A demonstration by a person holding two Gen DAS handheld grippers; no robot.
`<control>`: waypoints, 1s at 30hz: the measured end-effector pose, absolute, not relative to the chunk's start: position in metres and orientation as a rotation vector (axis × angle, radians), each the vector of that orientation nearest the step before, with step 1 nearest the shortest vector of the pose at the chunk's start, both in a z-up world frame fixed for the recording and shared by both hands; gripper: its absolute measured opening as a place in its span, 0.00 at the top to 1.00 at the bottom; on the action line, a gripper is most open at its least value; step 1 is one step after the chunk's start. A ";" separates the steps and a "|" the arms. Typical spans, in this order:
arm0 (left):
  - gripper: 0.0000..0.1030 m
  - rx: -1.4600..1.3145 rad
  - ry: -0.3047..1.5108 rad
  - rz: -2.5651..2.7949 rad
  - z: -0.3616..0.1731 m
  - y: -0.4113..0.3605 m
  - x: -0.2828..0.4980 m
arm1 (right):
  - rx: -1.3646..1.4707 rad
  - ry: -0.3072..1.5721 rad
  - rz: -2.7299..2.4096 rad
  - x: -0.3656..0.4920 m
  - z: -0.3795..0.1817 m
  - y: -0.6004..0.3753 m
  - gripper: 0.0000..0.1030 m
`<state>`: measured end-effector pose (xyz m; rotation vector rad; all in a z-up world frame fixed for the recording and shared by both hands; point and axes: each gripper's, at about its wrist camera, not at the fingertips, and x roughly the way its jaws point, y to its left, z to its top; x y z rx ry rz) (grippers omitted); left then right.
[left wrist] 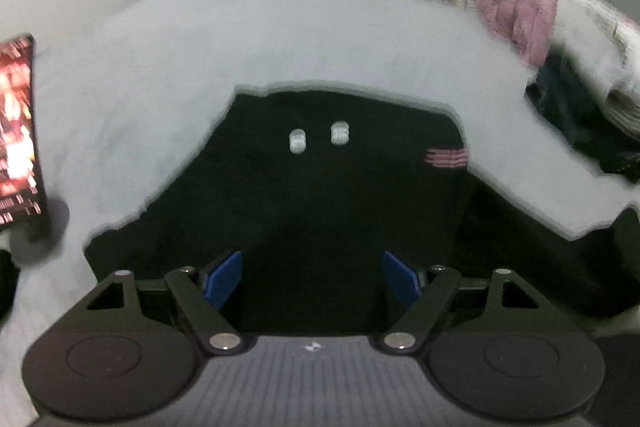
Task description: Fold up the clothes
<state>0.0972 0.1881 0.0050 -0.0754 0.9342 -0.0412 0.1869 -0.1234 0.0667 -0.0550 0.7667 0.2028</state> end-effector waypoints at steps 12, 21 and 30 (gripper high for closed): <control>0.24 0.071 0.796 0.064 0.020 0.175 -0.007 | 0.225 0.783 0.304 0.119 0.036 -0.155 0.28; 0.45 0.152 0.763 0.101 0.003 0.172 -0.042 | 0.541 0.896 0.656 0.145 0.000 -0.065 0.44; 0.59 0.229 0.725 0.060 -0.011 0.159 -0.027 | 0.688 1.015 0.741 0.154 -0.049 0.002 0.51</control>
